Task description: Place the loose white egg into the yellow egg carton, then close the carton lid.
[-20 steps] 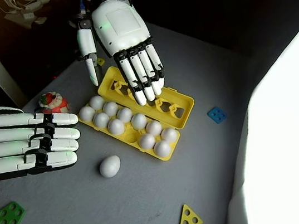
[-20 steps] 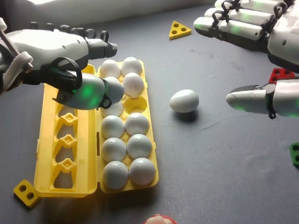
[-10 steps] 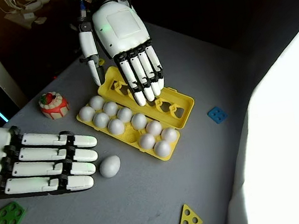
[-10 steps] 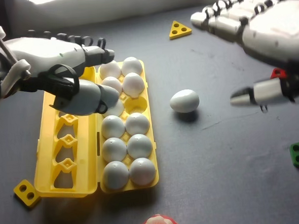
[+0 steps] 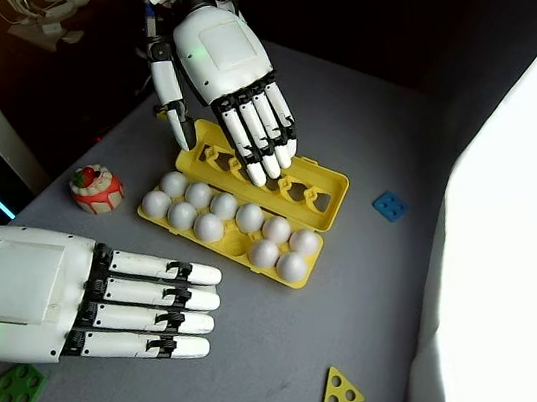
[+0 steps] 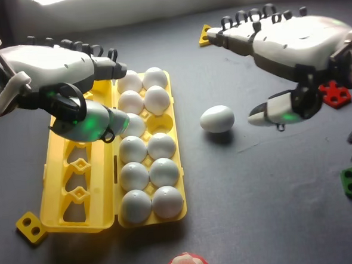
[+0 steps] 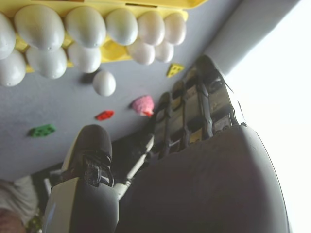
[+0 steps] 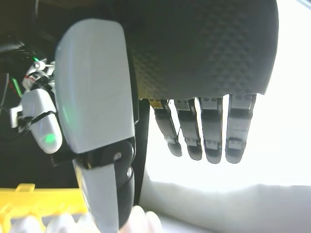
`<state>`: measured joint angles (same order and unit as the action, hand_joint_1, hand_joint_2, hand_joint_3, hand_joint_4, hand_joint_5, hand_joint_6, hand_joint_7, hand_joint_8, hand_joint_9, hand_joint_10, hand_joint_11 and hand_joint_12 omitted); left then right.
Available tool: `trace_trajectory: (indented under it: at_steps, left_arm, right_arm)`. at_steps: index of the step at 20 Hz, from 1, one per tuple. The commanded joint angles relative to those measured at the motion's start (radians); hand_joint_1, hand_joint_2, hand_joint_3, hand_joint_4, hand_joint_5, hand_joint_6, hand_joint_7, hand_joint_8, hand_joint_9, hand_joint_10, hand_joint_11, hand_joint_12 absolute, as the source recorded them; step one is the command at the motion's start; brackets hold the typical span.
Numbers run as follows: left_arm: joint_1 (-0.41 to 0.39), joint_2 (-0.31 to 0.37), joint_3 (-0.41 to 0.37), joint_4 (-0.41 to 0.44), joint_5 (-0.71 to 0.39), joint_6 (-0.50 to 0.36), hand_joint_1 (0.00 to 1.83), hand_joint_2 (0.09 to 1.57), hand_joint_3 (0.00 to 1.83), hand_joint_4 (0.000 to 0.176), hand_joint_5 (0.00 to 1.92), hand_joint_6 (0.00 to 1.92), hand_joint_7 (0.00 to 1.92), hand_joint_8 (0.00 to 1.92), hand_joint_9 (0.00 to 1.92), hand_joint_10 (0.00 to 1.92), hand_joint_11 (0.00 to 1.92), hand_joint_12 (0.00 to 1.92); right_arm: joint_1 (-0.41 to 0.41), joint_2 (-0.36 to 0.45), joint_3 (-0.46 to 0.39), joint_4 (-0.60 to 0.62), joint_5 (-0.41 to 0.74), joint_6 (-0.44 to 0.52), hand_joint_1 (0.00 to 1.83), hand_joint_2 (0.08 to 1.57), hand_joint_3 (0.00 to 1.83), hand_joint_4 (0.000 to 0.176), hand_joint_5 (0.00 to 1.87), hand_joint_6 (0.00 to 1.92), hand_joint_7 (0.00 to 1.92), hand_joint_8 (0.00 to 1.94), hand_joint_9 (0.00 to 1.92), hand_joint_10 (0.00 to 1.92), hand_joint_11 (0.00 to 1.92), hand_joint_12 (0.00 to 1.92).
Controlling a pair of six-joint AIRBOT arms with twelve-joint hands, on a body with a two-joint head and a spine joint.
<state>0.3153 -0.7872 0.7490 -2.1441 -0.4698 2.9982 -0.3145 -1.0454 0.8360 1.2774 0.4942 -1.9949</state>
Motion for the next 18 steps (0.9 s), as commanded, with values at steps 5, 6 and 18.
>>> trace_trajectory:
  at_steps: [5, 6, 18]
  left_arm:
    - [0.007, 0.008, -0.006, 0.020, 0.038, 0.000, 0.26, 1.35, 0.00, 0.022, 0.12, 0.00, 0.16, 0.00, 0.14, 0.00, 0.00, 0.54]
    - [0.008, 0.010, -0.008, 0.020, 0.038, 0.000, 0.28, 1.35, 0.00, 0.016, 0.11, 0.00, 0.15, 0.00, 0.14, 0.00, 0.00, 0.51]
    - [0.007, 0.012, -0.013, 0.021, 0.040, 0.000, 0.39, 1.33, 0.00, 0.011, 0.14, 0.00, 0.15, 0.00, 0.12, 0.00, 0.00, 0.46]
  right_arm:
    - [0.013, -0.076, 0.049, 0.059, 0.126, 0.002, 1.17, 1.02, 0.02, 0.021, 0.08, 0.03, 0.02, 0.01, 0.04, 0.02, 0.00, 0.00]
    - [0.008, -0.107, 0.079, 0.121, 0.141, -0.001, 1.16, 1.03, 0.02, 0.013, 0.11, 0.04, 0.02, 0.01, 0.04, 0.01, 0.00, 0.00]
    - [-0.004, -0.204, 0.154, 0.196, 0.166, -0.066, 1.20, 1.01, 0.02, 0.000, 0.11, 0.71, 0.01, 0.00, 0.00, 0.00, 0.00, 0.00]
